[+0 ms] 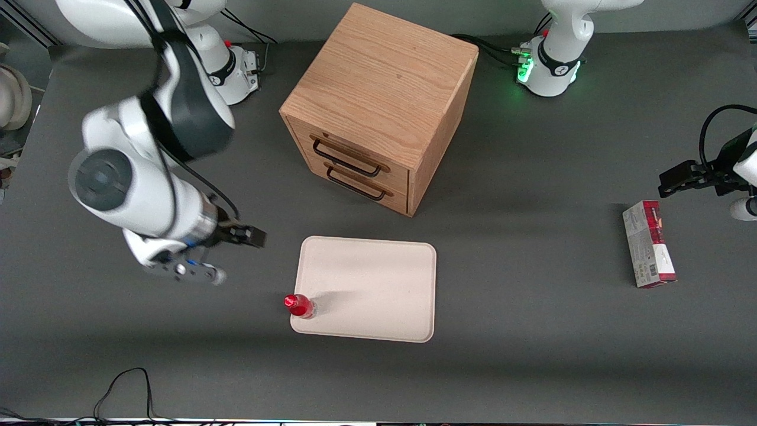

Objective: Place coke bottle on tray

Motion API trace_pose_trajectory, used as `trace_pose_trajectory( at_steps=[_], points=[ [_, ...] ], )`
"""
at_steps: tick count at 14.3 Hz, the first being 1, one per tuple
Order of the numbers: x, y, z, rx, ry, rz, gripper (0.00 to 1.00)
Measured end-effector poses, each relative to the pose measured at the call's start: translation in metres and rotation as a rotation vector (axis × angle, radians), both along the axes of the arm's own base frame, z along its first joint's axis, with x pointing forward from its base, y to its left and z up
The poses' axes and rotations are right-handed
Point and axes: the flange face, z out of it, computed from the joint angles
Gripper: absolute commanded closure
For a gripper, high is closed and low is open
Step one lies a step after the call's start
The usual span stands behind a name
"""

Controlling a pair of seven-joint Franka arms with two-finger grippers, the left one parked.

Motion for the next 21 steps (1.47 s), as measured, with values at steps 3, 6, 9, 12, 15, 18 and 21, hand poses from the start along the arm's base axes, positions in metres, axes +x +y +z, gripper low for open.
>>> trace_pose_trajectory(
  at_steps=[3,6,9,12,15,18,21],
  points=[
    [-0.049,-0.038,0.028,0.016,0.017,0.045,0.00],
    [-0.078,-0.067,0.029,0.030,0.042,0.090,0.00],
    [-0.085,-0.092,0.023,0.040,0.051,0.103,0.00],
    [-0.083,-0.103,0.018,0.041,0.055,0.095,0.00],
    [-0.082,-0.114,0.017,0.043,0.057,0.086,0.00],
    [-0.082,-0.115,0.017,0.043,0.057,0.084,0.00],
    [-0.082,-0.118,0.017,0.043,0.056,0.081,0.00]
  ],
)
